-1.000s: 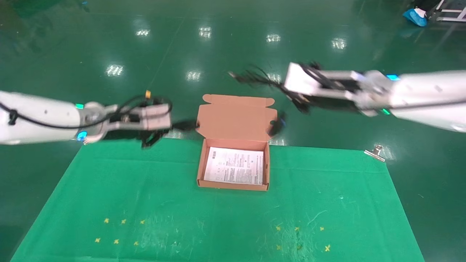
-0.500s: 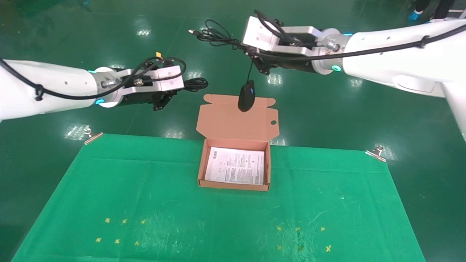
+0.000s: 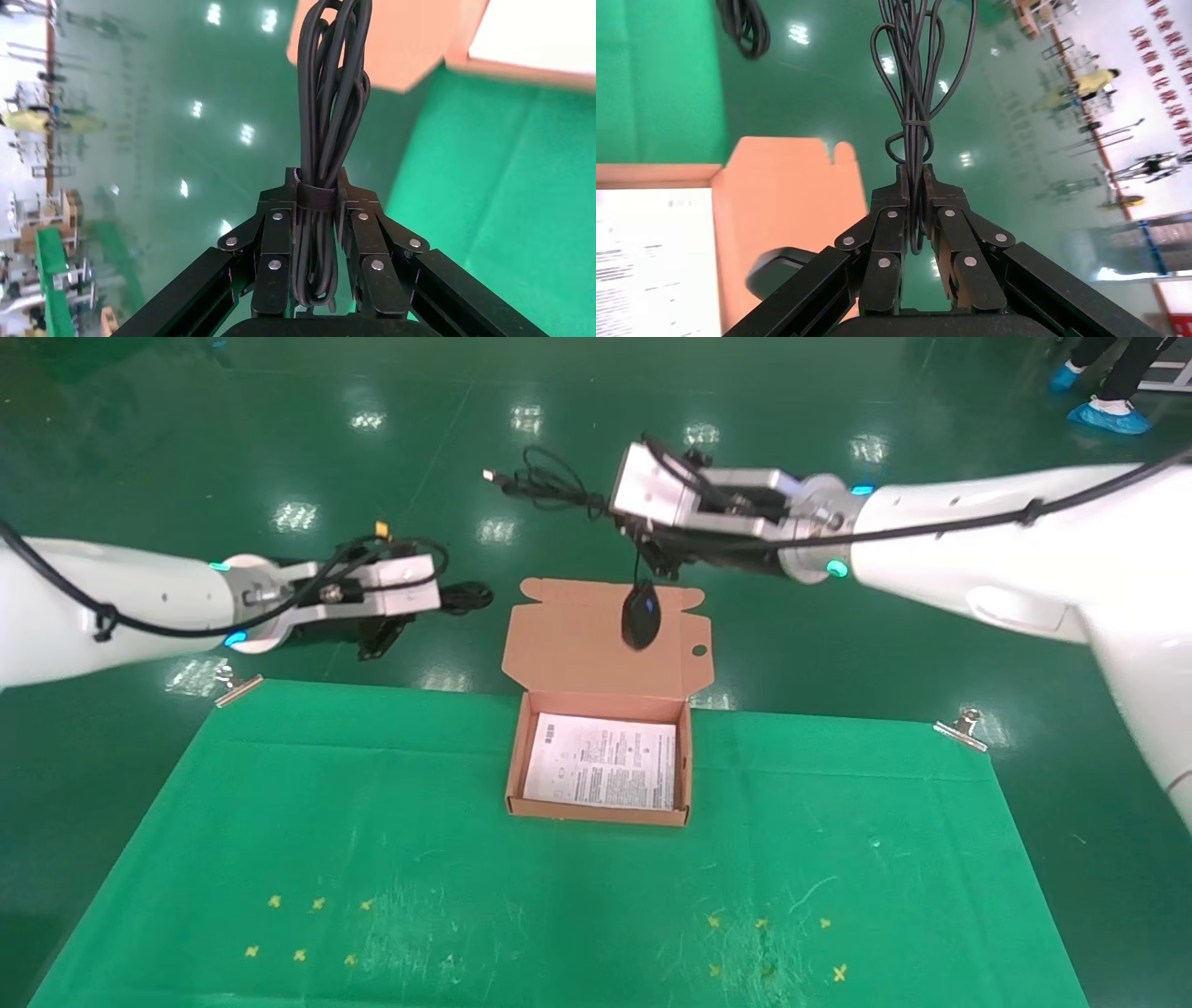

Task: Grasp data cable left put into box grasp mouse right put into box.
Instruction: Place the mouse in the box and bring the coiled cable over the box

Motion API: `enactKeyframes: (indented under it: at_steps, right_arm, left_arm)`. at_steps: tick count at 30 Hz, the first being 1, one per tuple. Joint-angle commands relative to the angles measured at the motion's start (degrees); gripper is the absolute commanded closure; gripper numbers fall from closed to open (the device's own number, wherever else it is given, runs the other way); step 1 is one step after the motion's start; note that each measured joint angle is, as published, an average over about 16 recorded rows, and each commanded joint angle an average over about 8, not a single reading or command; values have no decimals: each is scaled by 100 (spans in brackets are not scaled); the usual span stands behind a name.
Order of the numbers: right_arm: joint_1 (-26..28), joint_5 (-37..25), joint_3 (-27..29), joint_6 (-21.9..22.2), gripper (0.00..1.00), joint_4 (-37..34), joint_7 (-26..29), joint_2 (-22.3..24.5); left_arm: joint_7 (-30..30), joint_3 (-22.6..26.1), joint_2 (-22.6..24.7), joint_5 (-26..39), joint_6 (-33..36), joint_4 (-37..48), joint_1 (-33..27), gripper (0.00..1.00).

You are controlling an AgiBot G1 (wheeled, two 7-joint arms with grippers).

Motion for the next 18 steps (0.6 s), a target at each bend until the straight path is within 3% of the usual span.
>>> enactKeyframes:
  at_steps: [1,10,18]
  right_arm:
    - [-49,-1,-17,9,100,-98,-27,-46]
    - [-278,156,-99,2,100,-663,-284,-402]
    - [-464,532,-387,96,100,-761,-424,-530]
  left_arm:
    - [-71,37,-32,120,16,7,49,100]
    - [-636,127,-213,649,317,-154,144,100]
    - [-965,153,-302,892,506,-417,198,100]
